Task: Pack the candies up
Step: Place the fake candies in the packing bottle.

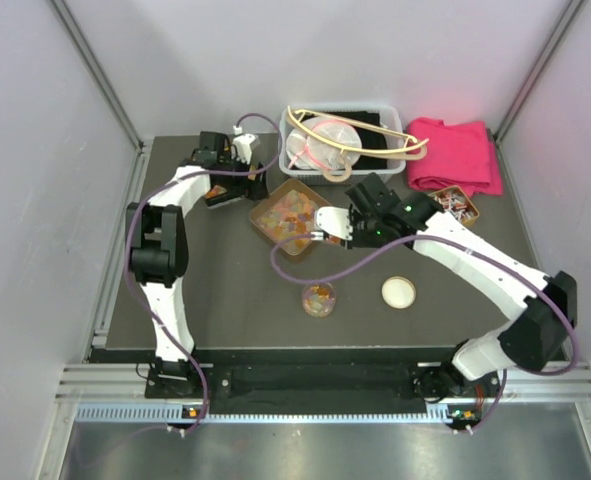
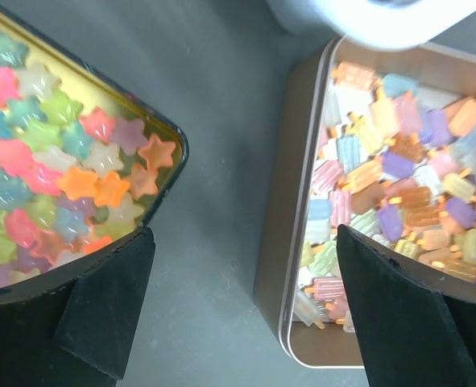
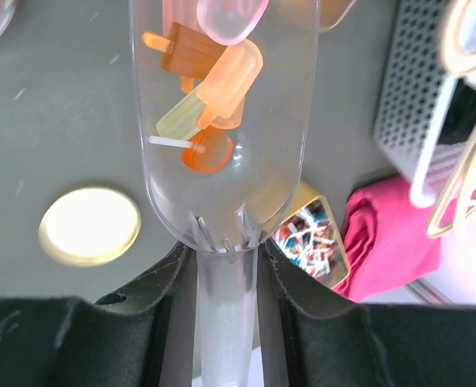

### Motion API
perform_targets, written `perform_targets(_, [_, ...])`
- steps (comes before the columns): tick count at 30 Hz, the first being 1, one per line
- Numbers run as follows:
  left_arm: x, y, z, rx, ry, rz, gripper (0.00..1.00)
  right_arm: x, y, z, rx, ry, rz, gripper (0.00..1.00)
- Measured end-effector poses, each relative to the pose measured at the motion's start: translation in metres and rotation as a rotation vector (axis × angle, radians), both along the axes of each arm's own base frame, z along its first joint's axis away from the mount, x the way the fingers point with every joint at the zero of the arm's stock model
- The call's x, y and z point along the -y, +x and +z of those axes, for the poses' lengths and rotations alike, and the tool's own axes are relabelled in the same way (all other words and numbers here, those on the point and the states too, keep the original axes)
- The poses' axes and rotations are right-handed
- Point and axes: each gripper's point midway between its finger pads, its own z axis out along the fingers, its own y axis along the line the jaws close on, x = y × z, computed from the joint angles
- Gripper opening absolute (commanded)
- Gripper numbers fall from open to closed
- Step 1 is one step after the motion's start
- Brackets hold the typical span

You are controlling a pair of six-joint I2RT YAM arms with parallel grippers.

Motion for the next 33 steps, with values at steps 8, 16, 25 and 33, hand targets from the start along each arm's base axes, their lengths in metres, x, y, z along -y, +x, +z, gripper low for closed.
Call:
perform_targets(8, [-0.009,0.006,0.025,0.016,-0.065,-0.013,0.99,0.021,-0.055,-0.025,-0.101,-0.095,0.102,0.0])
perform_targets(16, [-0.015,-0.018,0.066,0.037,-0.061,-0.042,0.99,0.024,-0.09,-0.048,-0.148,-0.194,0.202,0.0])
perform_targets(25, [-0.017,-0.042,0.117,0.14,-0.05,-0.059,0.99,0.025,-0.092,-0.04,-0.083,-0.277,0.262,0.0])
perform_targets(33, [-0.02,-0.055,0.101,0.086,-0.032,-0.06,0.99,0.023,-0.09,-0.042,-0.054,-0.34,0.289,0.0])
